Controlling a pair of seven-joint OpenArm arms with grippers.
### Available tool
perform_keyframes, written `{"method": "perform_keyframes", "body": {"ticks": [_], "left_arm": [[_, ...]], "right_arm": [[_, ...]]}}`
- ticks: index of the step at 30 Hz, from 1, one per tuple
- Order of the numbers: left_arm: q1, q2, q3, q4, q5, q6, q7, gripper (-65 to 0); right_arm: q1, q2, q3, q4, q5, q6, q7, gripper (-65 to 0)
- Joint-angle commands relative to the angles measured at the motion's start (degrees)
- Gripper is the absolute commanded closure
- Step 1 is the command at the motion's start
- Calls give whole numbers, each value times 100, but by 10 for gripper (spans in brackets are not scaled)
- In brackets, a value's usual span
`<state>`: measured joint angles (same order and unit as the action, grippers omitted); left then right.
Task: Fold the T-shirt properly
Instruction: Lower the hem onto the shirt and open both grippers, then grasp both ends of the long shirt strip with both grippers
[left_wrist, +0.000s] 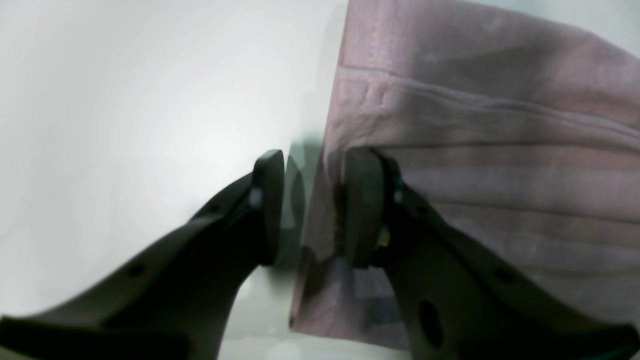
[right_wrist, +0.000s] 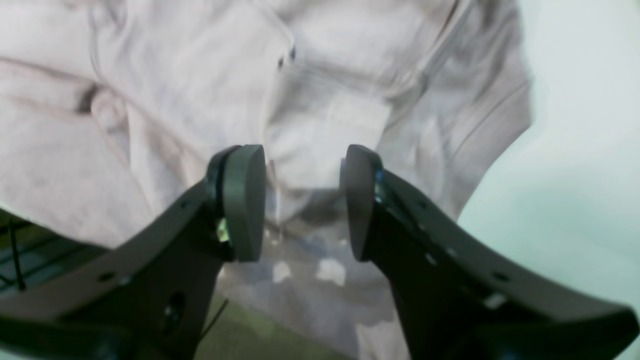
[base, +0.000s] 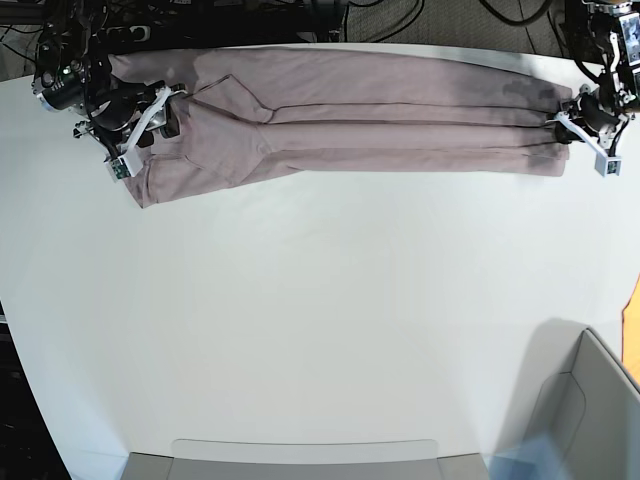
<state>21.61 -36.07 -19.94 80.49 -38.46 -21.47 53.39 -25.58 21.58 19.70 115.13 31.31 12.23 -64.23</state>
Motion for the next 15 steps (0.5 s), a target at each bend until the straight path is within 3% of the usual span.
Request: {"method": "perform_keyframes", "body": {"ticks": [1, 5, 10, 13, 15], "left_arm": [[59, -80, 82, -88, -80, 33, 275, -207], [121, -388, 856, -299, -1073, -169, 371, -207], [138, -546, 1603, -335, -1214, -670, 398, -195], [130, -555, 1788, -422, -1205, -1136, 406, -99], [112, -555, 1761, -607, -1161, -1180, 406, 0]], "right_arm": [[13, 79, 30, 96, 29, 12, 45, -264], [92, 88, 30, 96, 29, 12, 45, -264], [92, 88, 30, 96, 29, 12, 45, -264], [92, 88, 30, 96, 29, 12, 45, -264], [92, 88, 30, 96, 29, 12, 53, -264]]}}
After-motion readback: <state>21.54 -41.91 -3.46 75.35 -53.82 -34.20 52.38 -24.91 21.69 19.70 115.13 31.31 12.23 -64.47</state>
